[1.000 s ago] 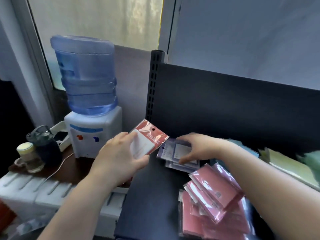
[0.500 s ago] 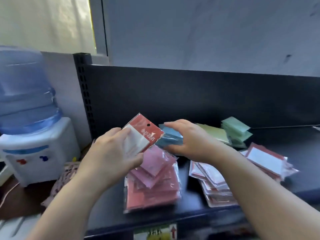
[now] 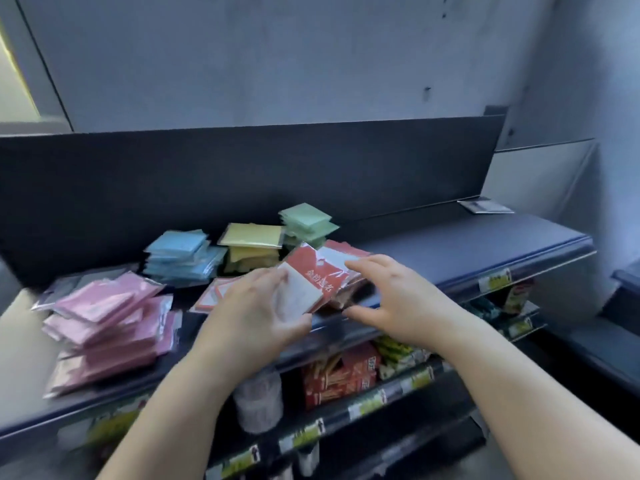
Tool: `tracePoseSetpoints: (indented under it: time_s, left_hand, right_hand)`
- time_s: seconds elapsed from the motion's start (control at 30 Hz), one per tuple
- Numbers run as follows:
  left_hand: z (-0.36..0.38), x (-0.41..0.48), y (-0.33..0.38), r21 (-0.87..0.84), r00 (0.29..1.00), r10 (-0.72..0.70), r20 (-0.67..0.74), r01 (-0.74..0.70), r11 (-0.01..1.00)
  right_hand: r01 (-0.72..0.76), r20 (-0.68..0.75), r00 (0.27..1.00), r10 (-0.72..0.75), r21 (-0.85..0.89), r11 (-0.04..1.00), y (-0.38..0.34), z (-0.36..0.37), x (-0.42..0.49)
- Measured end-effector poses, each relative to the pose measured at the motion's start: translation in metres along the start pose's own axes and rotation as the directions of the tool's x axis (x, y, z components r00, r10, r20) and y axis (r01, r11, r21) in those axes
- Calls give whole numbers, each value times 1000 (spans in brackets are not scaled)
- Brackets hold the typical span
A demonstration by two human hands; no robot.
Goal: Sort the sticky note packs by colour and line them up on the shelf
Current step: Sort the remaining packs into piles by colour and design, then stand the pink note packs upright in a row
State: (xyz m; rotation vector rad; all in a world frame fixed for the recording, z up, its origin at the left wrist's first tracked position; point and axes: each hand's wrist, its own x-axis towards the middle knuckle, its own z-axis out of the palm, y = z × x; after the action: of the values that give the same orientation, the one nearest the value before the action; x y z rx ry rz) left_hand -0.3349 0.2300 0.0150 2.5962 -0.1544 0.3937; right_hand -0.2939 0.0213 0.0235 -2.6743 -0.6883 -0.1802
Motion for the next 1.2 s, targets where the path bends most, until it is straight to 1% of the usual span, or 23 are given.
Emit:
tracePoseSetpoints:
  time_s: [0.17,0.4,0.6,0.7,0.77,0.83,0.93,0.97,1.1,1.2]
  left_hand:
    - [30,7,37,49,995,1,99,-6,999]
    - [44,45,56,126,992,-72,106,58,990]
    - [60,91,49,207,973,-175,149,142,968]
    - [67,113,50,300,948,-213,234,138,944]
    - [69,131,52,322,933,-223,283,127,938]
    - [71,148,60,316,946,-184,268,94,944]
    - [83,173,81,317,981,-52,184,-9,948]
    - [89,181,90,320,981,-15,191,-48,946]
    - [118,205,120,305,939,46,341,-157,939]
    - [136,218,134,314,916,70,395,-207,926]
  right_hand:
    - [-47,14,999,46,33,998,39,-11,-28]
    - [-95,44,995,92,61,994,76,-16,-26]
    - [-107,91,991,102,50,993,114,-12,3]
    - [-109,103,989,105,35,993,138,-13,28]
    - [-113,115,987,110,18,993,153,-17,48]
    - [-123,116,986,122,5,992,169,-19,67]
    - [-127,91,988,126,-4,992,196,-21,88]
    - [-133,82,988,133,-7,991,206,-22,92]
    - [-190,73,979,189,1,982,245,-31,100]
    - [-205,50,977,205,-12,979,273,-41,106]
